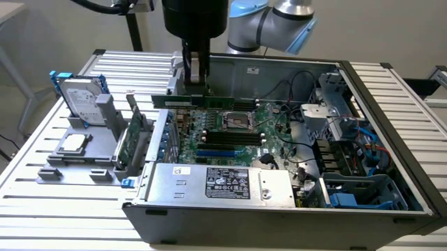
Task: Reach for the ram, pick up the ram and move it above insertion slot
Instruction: 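Pick up the ram and move it above insertion slot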
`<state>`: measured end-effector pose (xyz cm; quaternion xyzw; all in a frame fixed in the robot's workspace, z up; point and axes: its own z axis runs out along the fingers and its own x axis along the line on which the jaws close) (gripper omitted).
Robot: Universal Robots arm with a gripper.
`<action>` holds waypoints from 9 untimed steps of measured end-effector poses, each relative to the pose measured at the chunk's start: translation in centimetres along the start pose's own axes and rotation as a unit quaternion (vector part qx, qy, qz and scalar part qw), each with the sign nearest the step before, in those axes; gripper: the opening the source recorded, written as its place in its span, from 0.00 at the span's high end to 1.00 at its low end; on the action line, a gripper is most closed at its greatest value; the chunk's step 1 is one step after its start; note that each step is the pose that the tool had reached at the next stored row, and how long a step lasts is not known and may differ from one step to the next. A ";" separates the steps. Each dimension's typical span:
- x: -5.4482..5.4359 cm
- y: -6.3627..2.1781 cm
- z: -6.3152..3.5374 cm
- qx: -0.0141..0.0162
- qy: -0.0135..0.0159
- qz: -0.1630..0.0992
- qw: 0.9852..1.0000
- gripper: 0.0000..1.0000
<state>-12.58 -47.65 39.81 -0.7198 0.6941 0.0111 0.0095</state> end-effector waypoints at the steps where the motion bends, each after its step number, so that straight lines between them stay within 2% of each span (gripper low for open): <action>1: -0.2 -0.36 0.07 0.000 0.000 0.000 1.000 0.86; 9: -2.7 -2.51 0.57 0.000 0.000 0.000 1.000 0.86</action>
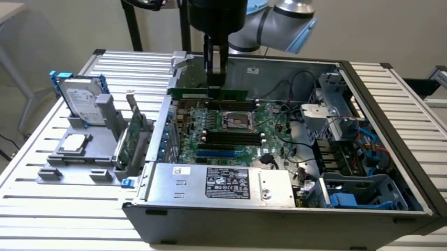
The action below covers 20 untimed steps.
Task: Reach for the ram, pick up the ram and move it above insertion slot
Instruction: 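Pick up the ram and move it above insertion slot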
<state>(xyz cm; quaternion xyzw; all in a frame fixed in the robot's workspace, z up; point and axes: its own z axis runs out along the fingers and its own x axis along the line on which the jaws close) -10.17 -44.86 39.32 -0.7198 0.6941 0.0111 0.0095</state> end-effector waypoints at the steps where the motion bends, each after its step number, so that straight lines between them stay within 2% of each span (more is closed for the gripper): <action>1: -0.3 -0.24 0.06 0.000 0.000 0.000 1.000 0.86; 14: -4.9 -3.04 0.82 0.000 0.000 0.000 1.000 0.86; 20: -6.3 -4.04 1.20 0.000 0.000 0.000 1.000 0.86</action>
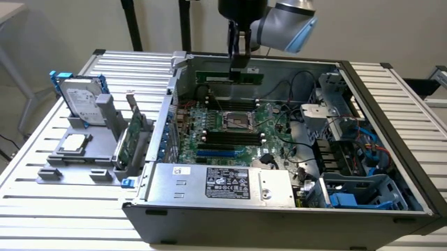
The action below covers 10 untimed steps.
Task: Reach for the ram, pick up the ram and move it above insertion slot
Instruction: 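Pick up the ram and move it above insertion slot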
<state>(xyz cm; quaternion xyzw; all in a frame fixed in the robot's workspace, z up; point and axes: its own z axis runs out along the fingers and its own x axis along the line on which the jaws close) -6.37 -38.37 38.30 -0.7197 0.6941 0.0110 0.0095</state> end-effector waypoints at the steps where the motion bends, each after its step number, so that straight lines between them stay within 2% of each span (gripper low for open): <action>1: -0.2 -0.11 0.05 0.000 0.000 0.000 1.000 0.86; 10: -0.4 -0.27 0.19 0.000 0.000 0.008 1.000 0.86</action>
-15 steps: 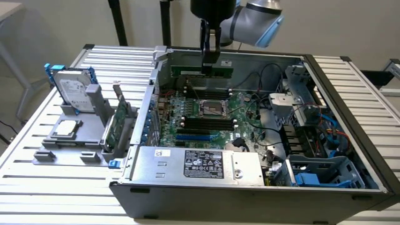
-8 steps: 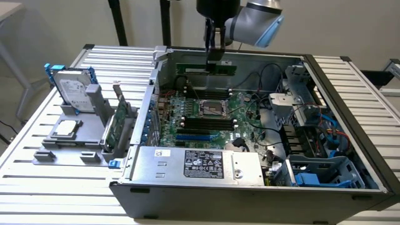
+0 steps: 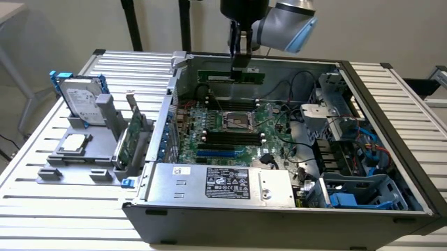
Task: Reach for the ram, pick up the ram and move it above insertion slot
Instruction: 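Pick up the ram and move it above insertion slot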
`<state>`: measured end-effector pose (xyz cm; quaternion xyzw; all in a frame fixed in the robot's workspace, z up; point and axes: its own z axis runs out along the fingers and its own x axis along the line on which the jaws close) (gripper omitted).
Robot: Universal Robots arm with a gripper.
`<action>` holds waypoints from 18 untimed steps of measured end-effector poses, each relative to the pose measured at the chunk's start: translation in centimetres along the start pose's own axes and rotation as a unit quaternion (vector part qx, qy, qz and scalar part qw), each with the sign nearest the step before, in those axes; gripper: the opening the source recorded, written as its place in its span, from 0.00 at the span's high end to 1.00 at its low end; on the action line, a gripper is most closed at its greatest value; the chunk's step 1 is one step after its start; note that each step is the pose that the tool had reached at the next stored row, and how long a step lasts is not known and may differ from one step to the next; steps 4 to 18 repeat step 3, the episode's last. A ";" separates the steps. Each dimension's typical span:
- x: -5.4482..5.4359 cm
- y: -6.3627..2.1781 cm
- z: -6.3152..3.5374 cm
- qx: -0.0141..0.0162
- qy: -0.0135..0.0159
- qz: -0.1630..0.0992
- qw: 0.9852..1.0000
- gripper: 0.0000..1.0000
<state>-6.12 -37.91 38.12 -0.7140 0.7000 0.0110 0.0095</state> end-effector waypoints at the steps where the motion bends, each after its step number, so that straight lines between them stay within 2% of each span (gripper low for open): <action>1: 0.0 0.00 0.00 0.000 0.000 0.000 1.000 0.86; 18: 0.0 0.00 0.00 0.000 0.000 0.000 1.000 0.86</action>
